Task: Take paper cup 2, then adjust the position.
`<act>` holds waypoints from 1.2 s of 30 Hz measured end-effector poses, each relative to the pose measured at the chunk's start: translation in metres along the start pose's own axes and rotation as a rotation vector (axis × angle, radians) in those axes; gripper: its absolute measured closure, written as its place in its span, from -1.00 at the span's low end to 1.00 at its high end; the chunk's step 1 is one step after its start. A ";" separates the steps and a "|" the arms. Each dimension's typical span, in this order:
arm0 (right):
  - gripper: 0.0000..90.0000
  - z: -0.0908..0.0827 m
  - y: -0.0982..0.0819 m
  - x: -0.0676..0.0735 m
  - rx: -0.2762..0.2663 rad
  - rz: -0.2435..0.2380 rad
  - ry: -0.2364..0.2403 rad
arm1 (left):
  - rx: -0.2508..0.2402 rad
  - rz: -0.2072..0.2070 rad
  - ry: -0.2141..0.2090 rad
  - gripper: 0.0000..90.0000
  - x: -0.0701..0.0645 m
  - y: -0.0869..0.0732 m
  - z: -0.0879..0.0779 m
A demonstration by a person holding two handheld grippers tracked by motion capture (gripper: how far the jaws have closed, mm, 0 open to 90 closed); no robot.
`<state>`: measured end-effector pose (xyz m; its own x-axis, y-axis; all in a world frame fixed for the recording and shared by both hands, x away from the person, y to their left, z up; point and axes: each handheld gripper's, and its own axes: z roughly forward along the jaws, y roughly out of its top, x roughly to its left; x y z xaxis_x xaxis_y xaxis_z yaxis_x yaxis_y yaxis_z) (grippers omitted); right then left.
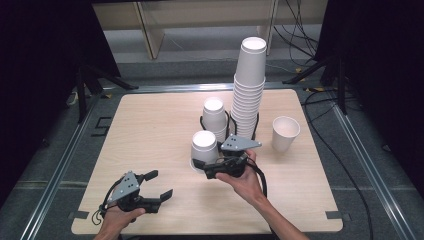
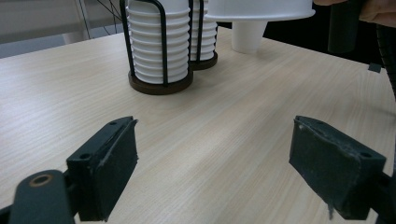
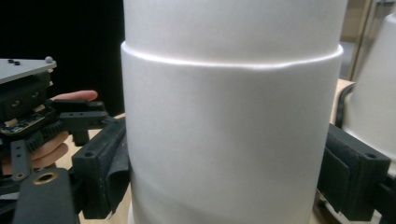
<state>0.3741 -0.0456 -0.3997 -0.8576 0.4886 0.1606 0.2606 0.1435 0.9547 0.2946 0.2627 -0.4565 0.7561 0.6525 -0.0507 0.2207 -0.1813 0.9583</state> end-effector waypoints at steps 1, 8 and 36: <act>-0.65 0.002 -0.001 0.002 0.002 0.013 0.017 | 0.001 0.001 0.000 -0.67 0.000 0.000 0.000; -0.65 0.013 -0.005 0.012 0.005 -0.013 0.056 | 0.000 -0.002 -0.009 -0.67 -0.001 0.000 0.001; -0.64 0.049 -0.014 0.039 0.050 -0.056 0.152 | -0.032 -0.014 -0.041 -0.67 -0.004 0.001 0.002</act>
<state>0.3591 0.0136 -0.4195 -0.9276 0.3433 0.1471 0.2290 0.2118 0.9501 0.2926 0.2584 -0.4556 0.7777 0.6242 -0.0752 0.2123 -0.1482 0.9659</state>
